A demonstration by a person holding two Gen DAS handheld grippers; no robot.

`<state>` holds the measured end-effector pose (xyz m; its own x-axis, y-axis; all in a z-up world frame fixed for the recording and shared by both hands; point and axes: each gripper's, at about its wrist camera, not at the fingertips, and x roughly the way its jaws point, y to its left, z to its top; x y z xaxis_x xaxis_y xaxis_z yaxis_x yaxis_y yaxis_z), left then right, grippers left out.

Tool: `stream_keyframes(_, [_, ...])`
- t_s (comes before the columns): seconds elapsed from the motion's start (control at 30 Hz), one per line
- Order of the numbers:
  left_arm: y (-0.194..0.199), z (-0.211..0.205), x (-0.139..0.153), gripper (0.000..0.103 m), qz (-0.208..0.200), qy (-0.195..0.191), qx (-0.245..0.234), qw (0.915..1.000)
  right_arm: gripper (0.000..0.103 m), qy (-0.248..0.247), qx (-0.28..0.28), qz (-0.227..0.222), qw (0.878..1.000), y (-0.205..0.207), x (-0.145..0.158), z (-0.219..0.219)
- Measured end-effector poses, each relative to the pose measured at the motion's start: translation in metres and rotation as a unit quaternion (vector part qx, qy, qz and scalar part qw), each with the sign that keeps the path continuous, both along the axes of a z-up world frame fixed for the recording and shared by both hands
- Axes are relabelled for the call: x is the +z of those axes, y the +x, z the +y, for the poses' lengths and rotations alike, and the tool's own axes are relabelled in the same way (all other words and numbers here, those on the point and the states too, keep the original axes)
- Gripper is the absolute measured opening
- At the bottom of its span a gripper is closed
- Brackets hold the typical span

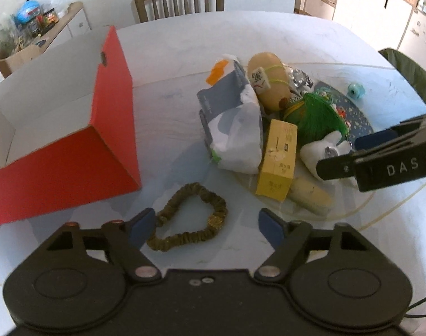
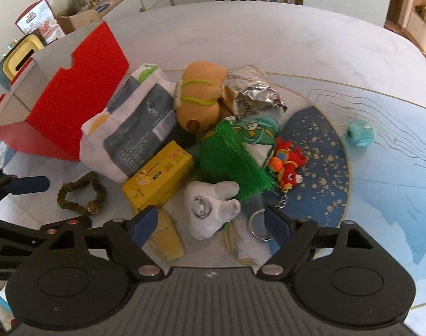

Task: Organize objects
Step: 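Grasp the brown scrunchie with the left tool while the right tool grasps the white plush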

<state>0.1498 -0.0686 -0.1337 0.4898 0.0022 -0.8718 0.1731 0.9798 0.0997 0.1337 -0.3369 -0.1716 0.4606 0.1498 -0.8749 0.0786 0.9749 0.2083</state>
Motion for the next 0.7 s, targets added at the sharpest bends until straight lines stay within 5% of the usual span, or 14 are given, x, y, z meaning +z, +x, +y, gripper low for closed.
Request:
stream_keyframes(0.5, [0.009, -0.007, -0.017, 0.046, 0.027, 0.015, 0.022, 0.9993, 0.056, 0.023, 0.007, 0.008, 1.000, 0.008, -0.012, -0.007])
stream_keyframes(0.7, [0.013, -0.007, -0.021, 0.024, 0.036, 0.017, 0.040, 0.9984, 0.042, 0.030, 0.006, 0.013, 0.999, 0.007, -0.015, -0.005])
